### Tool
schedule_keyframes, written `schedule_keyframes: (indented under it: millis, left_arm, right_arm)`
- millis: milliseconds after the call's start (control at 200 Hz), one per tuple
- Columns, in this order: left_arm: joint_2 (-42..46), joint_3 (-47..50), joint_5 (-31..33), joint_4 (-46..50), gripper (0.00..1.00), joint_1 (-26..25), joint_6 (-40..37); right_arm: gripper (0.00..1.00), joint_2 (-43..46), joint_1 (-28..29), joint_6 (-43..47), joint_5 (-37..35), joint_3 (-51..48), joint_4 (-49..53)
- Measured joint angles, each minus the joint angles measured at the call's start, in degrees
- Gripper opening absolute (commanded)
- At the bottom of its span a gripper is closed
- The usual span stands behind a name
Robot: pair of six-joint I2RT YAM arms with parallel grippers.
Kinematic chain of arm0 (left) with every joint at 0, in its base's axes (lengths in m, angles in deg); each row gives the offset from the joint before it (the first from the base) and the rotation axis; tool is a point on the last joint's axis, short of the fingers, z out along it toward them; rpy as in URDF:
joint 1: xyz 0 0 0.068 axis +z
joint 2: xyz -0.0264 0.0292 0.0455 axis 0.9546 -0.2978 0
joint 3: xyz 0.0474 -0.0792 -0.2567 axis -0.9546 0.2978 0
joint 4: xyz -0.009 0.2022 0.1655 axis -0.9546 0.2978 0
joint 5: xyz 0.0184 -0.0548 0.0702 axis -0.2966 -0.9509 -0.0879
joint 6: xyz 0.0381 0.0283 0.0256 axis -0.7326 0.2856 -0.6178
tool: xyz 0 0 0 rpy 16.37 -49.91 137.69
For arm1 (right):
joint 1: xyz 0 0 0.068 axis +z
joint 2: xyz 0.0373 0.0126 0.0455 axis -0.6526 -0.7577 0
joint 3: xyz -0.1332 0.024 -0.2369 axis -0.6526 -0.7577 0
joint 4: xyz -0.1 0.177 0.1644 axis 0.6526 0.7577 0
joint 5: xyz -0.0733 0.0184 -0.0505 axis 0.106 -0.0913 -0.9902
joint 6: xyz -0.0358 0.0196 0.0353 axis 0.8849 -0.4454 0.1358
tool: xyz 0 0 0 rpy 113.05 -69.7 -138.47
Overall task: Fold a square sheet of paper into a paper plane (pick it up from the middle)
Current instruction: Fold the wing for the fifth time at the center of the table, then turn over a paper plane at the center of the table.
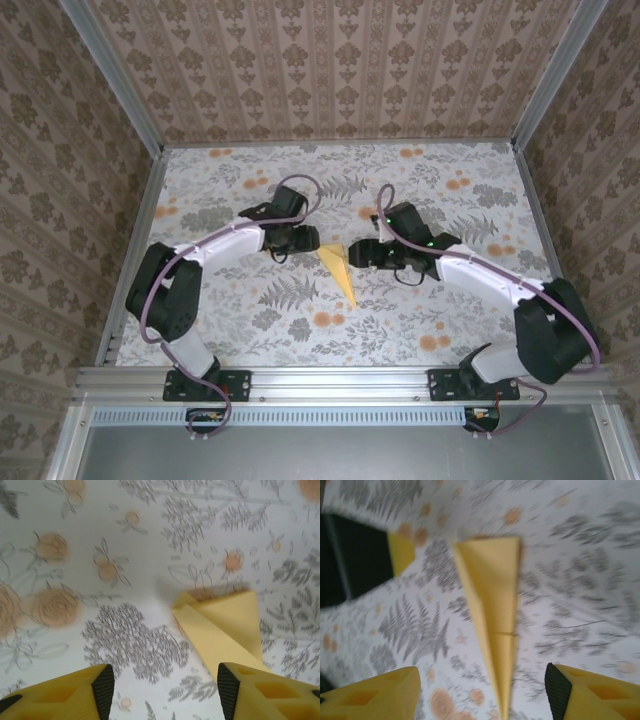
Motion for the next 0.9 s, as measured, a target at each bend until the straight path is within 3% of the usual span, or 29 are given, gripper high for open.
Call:
schedule_keyframes:
  millis: [160,335,490,900]
  left_arm:
    - [-0.02,-2.4,4.04,5.25,0.72,-6.49,4.39]
    - [-2.19,-6.4,4.68,7.91,0.73,-10.84,8.76]
    - [-7.45,-11.87,5.03,9.94,0.6,-12.24,11.98]
    - [-13.14,-14.53,5.01,12.5,0.44,-13.16,17.57]
  right_arm:
    - [0.79,3.1,-4.85,0.02,-6.54,-3.5,-0.15]
    - [0.81,3.1,-8.02,-0.02,-10.05,-6.27,-0.57]
    - [0.81,3.1,-9.73,-0.07,-10.78,-7.74,-1.77]
    - [0.81,3.13,-10.78,-0.26,-10.71,-9.35,-3.43]
